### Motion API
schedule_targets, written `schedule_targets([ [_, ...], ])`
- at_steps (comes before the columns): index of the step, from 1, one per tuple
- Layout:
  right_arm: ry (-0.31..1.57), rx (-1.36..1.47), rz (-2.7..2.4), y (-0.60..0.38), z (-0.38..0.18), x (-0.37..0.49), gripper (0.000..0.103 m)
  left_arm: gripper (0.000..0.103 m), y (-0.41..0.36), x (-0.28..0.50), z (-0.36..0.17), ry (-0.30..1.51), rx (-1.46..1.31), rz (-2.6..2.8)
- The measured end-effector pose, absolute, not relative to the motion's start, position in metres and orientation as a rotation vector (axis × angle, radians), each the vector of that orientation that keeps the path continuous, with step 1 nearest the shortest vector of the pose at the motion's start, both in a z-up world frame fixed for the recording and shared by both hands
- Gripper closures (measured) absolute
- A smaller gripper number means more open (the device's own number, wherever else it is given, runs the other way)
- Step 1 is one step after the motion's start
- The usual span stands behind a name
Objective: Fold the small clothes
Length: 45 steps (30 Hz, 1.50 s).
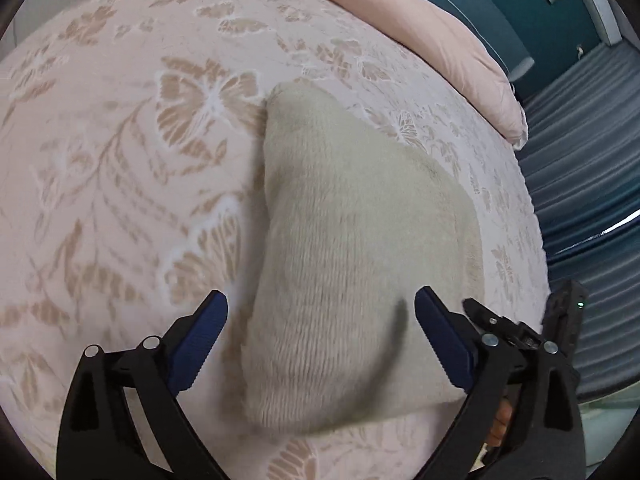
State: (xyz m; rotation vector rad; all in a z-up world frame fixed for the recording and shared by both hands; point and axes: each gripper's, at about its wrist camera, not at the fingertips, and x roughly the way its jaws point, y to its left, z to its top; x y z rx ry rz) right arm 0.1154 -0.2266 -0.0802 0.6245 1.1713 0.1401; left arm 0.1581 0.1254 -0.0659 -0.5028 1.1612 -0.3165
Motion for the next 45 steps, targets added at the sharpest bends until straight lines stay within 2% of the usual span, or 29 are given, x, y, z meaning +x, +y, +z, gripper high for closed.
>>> schedule_targets([
  [1,1.177,0.658,0.158,-0.225,-0.087,0.119,0.031,0.010,0.127,0.153,-0.076,1.185,-0.552,-0.319],
  [3,1.147,0.705,0.190,-0.220,-0.088,0.127,0.062,0.013,0.124,0.150,-0.092,1.203,-0.609,-0.337],
  [4,1.136,0.709,0.186,-0.218,-0.083,0.132,0.065,0.032,0.121,0.152,-0.097,1.201,-0.628,-0.373],
  [5,1.112,0.695,0.179,-0.216,-0.074,0.135,0.071,0.038,0.117,0.157,-0.097,1.207,-0.613,-0.373],
  [7,1.006,0.661,0.209,-0.214,-0.042,0.134,0.073,0.048,0.112,0.164,-0.083,1.161,-0.620,-0.401],
  [9,0.902,0.641,0.226,-0.217,-0.009,0.126,0.074,0.049,0.105,0.169,-0.060,1.095,-0.569,-0.444],
  [12,0.877,0.549,0.145,-0.224,-0.006,0.118,0.067,0.047,0.092,0.178,-0.055,1.083,-0.504,-0.493],
  [15,1.107,0.558,0.015,-0.244,-0.067,0.126,0.065,0.042,0.073,0.185,-0.085,1.200,-0.399,-0.425],
  [17,1.031,0.647,0.021,-0.258,-0.060,0.108,0.064,0.036,0.072,0.173,-0.081,1.171,-0.385,-0.409],
  [18,1.003,0.617,-0.021,-0.261,-0.044,0.098,0.064,0.034,0.074,0.166,-0.072,1.140,-0.365,-0.392],
  [19,0.983,0.570,-0.036,-0.258,-0.030,0.088,0.064,0.028,0.076,0.159,-0.062,1.114,-0.336,-0.372],
  [21,0.960,0.494,0.015,-0.246,-0.006,0.071,0.078,0.019,0.081,0.145,-0.042,1.050,-0.287,-0.347],
  [22,0.966,0.460,0.044,-0.237,0.001,0.064,0.080,0.016,0.081,0.140,-0.034,1.020,-0.257,-0.322],
  [24,1.006,0.396,0.081,-0.219,-0.003,0.056,0.092,0.016,0.074,0.134,-0.023,0.983,-0.179,-0.291],
  [26,1.080,0.330,0.054,-0.208,-0.027,0.053,0.095,0.016,0.065,0.132,-0.021,1.001,-0.119,-0.275],
  [28,1.084,0.360,0.017,-0.212,-0.037,0.044,0.088,0.016,0.063,0.125,-0.016,1.006,-0.157,-0.298],
  [29,1.061,0.409,0.014,-0.217,-0.034,0.036,0.081,0.016,0.063,0.119,-0.012,0.996,-0.162,-0.309],
  [30,1.048,0.445,0.011,-0.221,-0.032,0.031,0.066,0.014,0.061,0.115,-0.011,0.993,-0.144,-0.304],
  [31,1.039,0.477,0.020,-0.224,-0.029,0.027,0.063,0.011,0.059,0.112,-0.012,0.997,-0.116,-0.295],
  [36,1.052,0.494,0.047,-0.217,-0.036,0.038,0.060,0.011,0.054,0.107,-0.030,1.048,-0.124,-0.276],
  [37,1.083,0.470,0.043,-0.214,-0.043,0.046,0.065,0.011,0.054,0.107,-0.031,1.053,-0.139,-0.282],
  [38,1.112,0.447,0.033,-0.211,-0.050,0.055,0.088,0.012,0.053,0.107,-0.031,1.051,-0.146,-0.282],
  [40,1.102,0.454,0.057,-0.213,-0.043,0.069,0.091,0.012,0.051,0.109,-0.029,1.040,-0.135,-0.277],
  [43,0.900,0.378,0.114,-0.212,0.024,0.072,0.093,0.011,0.049,0.113,-0.032,1.044,-0.105,-0.265],
  [45,0.829,0.337,0.141,-0.211,0.052,0.072,0.093,0.011,0.050,0.117,-0.040,1.064,-0.106,-0.250],
])
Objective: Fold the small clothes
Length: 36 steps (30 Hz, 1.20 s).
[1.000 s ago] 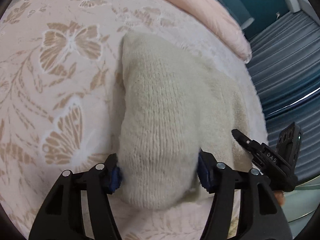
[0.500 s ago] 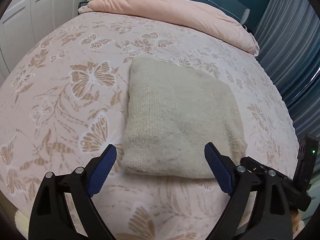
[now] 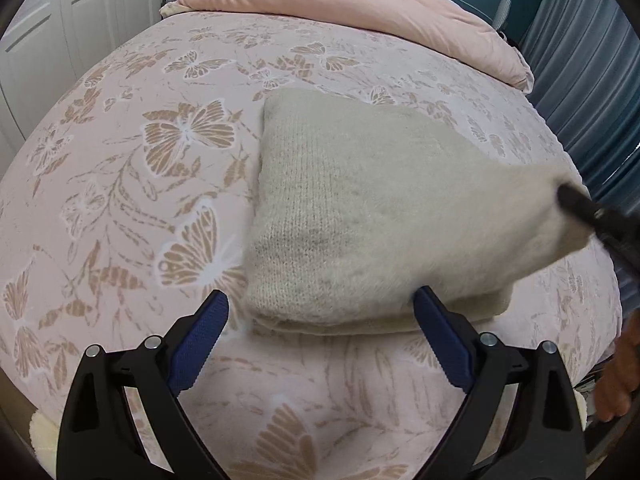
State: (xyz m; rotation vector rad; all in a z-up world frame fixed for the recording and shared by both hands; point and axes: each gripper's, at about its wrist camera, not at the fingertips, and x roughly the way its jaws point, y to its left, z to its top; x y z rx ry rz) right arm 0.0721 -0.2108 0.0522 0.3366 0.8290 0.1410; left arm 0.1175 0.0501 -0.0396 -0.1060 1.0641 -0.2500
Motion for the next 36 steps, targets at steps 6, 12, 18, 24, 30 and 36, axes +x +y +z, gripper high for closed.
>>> schedule_targets([
  [6,1.143,0.418,0.034,-0.245,-0.067,0.076,0.090,0.012,0.056,0.123,-0.070,1.162,-0.131,-0.218],
  [12,0.961,0.459,0.046,-0.239,0.015,0.055,0.081,0.011,0.067,0.105,-0.041,1.078,-0.133,-0.239],
  [18,1.024,0.420,0.375,-0.144,0.027,0.090,0.082,0.011,0.090,0.091,-0.016,1.042,-0.136,-0.201],
  [24,1.322,0.279,0.428,-0.053,-0.081,0.117,0.093,0.011,0.127,0.079,-0.009,1.050,-0.165,-0.125],
  [30,1.042,0.273,0.249,-0.107,0.012,0.072,0.092,0.009,0.132,0.078,-0.008,1.035,-0.142,-0.138],
  [36,1.202,0.260,-0.026,-0.201,-0.052,0.075,0.102,0.009,0.089,0.081,-0.020,1.060,-0.138,-0.227],
])
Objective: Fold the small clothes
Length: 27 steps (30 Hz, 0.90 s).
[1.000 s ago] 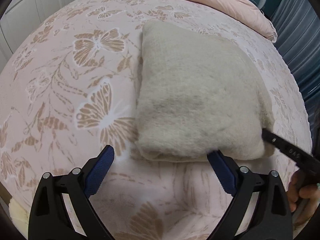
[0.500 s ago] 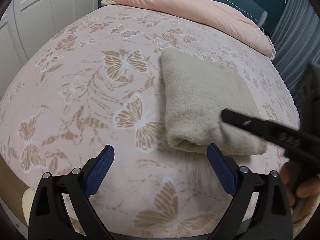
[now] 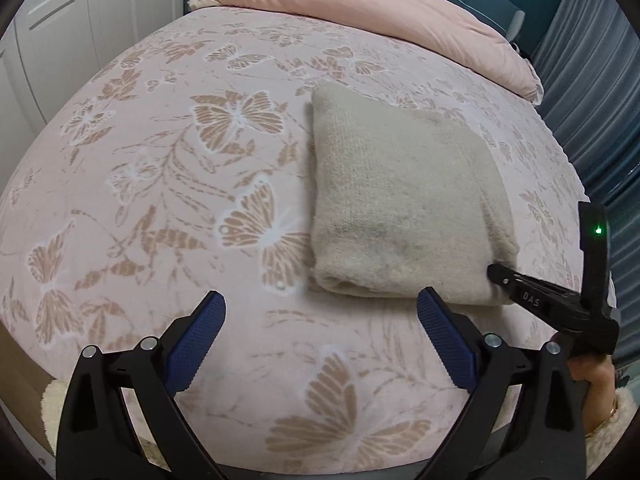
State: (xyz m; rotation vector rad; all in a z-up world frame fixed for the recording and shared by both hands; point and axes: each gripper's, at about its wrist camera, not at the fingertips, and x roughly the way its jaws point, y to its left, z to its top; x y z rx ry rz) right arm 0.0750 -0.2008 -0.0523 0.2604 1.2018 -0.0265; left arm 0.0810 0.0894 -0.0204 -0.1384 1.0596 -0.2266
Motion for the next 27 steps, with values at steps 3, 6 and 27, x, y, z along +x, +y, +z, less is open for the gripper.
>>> schedule_targets([
  [3,1.097,0.329,-0.038,-0.209,-0.013,0.058,0.092,0.009,0.065,0.077,-0.018,1.041,-0.099,-0.247],
  [6,0.982,0.286,-0.104,-0.209,0.019,0.035,0.070,0.009,0.046,0.072,-0.013,1.007,-0.032,-0.242],
  [27,0.875,0.175,-0.209,-0.171,0.021,-0.082,0.034,0.005,0.011,-0.008,-0.005,0.879,0.188,-0.107],
])
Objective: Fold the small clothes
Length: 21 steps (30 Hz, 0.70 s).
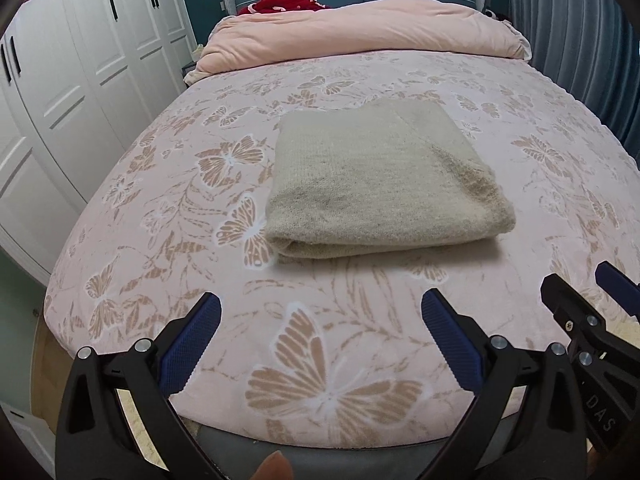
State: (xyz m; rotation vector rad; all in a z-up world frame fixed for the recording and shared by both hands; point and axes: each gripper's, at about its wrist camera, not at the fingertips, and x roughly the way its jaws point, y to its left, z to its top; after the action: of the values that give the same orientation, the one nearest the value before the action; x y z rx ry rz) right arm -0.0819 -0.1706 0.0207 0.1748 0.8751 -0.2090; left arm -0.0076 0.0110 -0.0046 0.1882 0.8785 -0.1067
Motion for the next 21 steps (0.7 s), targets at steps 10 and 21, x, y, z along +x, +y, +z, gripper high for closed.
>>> schedule_targets([
  [10,0.876,0.215,-0.221,-0.165,0.021,-0.091,0.034,0.005,0.018,-0.015,-0.006,0.890,0.153,-0.085],
  [21,0.897,0.194,-0.225,-0.158,0.017,-0.093,0.034,0.005,0.024,-0.018,-0.015,0.914,0.138,-0.076],
])
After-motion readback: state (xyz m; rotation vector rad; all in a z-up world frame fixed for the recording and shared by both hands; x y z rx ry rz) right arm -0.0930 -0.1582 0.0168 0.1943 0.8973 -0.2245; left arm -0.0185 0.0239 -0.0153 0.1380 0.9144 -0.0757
